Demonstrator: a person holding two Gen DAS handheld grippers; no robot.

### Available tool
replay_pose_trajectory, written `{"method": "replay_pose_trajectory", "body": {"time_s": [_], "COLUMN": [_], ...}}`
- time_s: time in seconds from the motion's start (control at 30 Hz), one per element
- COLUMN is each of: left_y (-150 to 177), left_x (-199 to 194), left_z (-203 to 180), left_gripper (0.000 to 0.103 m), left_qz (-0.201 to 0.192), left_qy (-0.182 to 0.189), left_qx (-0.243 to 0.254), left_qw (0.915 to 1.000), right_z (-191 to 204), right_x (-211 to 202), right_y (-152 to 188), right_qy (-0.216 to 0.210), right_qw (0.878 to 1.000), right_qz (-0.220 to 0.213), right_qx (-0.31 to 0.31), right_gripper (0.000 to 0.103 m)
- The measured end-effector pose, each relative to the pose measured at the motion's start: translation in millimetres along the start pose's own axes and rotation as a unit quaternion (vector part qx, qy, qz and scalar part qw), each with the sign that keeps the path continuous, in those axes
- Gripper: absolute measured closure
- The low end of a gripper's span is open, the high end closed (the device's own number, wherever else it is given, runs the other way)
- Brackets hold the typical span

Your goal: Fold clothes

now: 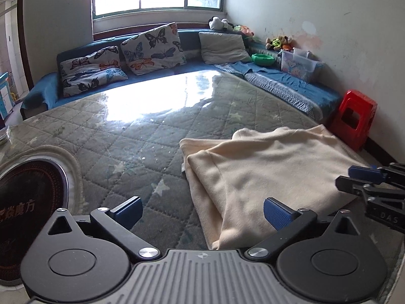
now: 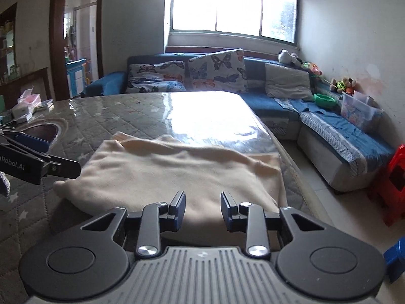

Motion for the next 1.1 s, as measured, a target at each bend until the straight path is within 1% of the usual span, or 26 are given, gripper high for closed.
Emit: {"method": "replay_pose_trajectory", "body": {"time_s": [0.1,0.17,0.33,0.47,0.53,0.63,0.73,0.9,0.93,0.97,1.07,1.1], "left_y": [8.5,13.1,15.4,16.7,16.9,17.3,18.5,22.9,23.9,24.9,28.1,29.3], "left_x": [6.9,8.8,7.4,5.7,3.3,-0.4,-5.9,-15.6,-17.4,-19.3,-24.9,-26.7], "left_z": [-0.2,1.1,2.2,-0.1,-0.6,-0.4,0.5,3.3,3.5,3.8,4.0,3.7], "left_gripper": [0.000,0.000,0.000,0.000,0.000,0.000,0.000,0.000,0.000,0.000,0.000,0.000], "left_qz": [0.011,0.015,0.017,0.015,0.013,0.014,0.011,0.009,0.008,0.008,0.005,0.004], "left_qy": [-0.011,-0.013,-0.011,-0.016,-0.016,-0.018,-0.019,-0.019,-0.019,-0.019,-0.020,-0.019], "left_qx": [0.009,0.012,0.010,0.015,0.015,0.010,0.008,0.001,0.001,0.001,0.002,0.002], "left_qw": [0.9998,0.9997,0.9997,0.9996,0.9997,0.9997,0.9997,0.9998,0.9998,0.9998,0.9998,0.9998], "right_z": [-3.2,-1.7,-6.9,-13.3,-9.4,-0.5,6.4,16.9,18.5,20.5,24.4,24.9], "right_x": [5.9,4.4,-7.1,0.5,-3.3,-11.1,-15.8,-21.9,-22.8,-24.4,-28.2,-29.0], "right_y": [13.0,16.0,5.2,14.5,12.2,6.0,2.6,5.6,6.6,8.1,11.7,12.7], "right_qy": [0.001,0.002,0.013,0.019,0.022,0.004,-0.002,-0.012,-0.012,-0.013,-0.014,-0.014], "right_qw": [1.000,1.000,1.000,1.000,1.000,1.000,1.000,1.000,1.000,1.000,1.000,1.000], "right_qz": [0.008,0.002,-0.019,0.003,0.000,-0.006,-0.007,-0.002,-0.002,-0.001,0.002,0.004], "right_qx": [-0.001,-0.010,0.003,0.011,0.000,0.000,-0.001,0.005,0.006,0.007,0.011,0.014], "right_gripper": [0.073,0.073,0.073,0.073,0.073,0.072,0.065,0.062,0.061,0.056,0.054,0.052]}}
Point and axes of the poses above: each gripper's, at about its wrist camera, not at the fingertips, and x roughly the way its jaws point, z to its left, y to its underside, the point moved 5 cm from there along x, roughly the way its jaws point, and after that the axes turned 3 degrees about -z, right-handed, at the moved point
